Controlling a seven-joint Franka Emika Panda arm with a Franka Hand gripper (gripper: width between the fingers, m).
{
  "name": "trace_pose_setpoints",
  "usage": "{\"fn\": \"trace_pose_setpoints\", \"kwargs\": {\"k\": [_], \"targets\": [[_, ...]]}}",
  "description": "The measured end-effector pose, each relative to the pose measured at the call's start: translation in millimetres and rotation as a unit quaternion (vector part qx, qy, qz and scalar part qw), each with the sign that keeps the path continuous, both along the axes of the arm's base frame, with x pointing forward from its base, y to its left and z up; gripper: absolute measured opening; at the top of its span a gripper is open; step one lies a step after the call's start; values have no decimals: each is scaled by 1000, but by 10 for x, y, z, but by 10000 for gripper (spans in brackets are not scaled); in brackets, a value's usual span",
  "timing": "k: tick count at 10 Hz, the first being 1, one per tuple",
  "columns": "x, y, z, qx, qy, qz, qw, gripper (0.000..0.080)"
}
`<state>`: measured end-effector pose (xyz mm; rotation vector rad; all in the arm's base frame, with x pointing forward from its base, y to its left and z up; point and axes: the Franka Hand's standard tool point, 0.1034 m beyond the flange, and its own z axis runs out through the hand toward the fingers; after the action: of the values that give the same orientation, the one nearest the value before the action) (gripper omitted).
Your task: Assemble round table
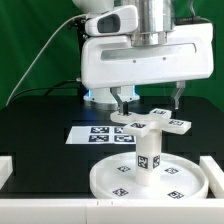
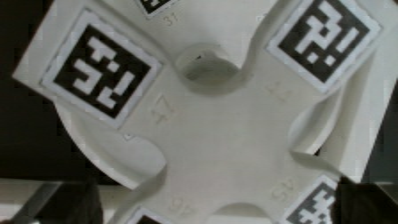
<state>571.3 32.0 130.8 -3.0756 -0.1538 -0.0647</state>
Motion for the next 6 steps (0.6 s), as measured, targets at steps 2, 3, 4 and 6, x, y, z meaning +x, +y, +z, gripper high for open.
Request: {"fn": "trace_pose_setpoints", "kwargs": {"k": [2,3,4,6], "targets": [[-4,8,-17,-1,1,1,1000,649],[-17,35,-60,-2,3,4,1000,649],[-20,43,-101,-5,-4,7,1000,649],[-86,35,-193,-9,-4,7,1000,649]]}}
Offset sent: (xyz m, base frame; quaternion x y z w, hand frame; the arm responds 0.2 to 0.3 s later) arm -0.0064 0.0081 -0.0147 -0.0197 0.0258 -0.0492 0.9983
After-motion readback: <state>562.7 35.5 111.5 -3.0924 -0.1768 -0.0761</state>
